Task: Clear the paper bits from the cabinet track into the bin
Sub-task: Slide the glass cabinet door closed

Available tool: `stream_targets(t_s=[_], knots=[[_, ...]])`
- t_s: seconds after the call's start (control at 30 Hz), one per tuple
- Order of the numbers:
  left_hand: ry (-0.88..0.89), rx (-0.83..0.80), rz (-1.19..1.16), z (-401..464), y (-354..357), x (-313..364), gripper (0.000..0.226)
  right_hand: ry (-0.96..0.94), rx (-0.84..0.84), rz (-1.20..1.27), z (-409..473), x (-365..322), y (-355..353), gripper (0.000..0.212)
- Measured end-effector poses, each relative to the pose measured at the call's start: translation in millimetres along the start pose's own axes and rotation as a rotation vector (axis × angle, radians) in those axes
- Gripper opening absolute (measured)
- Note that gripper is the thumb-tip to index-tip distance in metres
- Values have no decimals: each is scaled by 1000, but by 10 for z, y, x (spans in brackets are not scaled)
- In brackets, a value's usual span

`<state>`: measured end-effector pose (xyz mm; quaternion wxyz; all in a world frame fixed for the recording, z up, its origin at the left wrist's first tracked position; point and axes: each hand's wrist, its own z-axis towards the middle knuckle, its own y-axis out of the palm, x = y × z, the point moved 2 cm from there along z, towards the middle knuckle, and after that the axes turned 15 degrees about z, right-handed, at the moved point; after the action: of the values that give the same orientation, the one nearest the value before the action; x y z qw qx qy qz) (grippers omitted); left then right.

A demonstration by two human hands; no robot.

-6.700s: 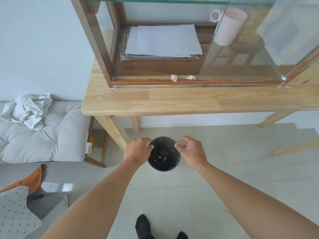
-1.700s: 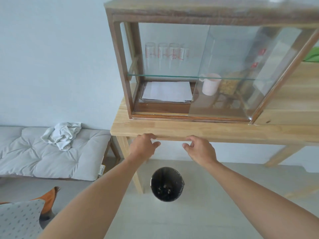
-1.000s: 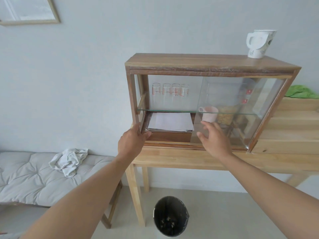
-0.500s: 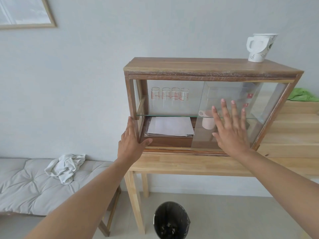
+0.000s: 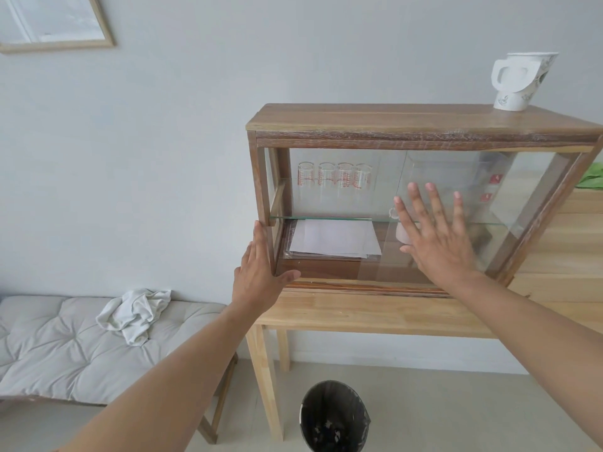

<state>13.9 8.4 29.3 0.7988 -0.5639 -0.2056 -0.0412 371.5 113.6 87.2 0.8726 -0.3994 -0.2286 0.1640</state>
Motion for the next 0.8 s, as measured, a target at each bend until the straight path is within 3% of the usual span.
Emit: stream_targets(t_s=[0.8], knots=[[5,34,-74,-5,19,-7,137,-189,37,14,902,-1463,46,136]])
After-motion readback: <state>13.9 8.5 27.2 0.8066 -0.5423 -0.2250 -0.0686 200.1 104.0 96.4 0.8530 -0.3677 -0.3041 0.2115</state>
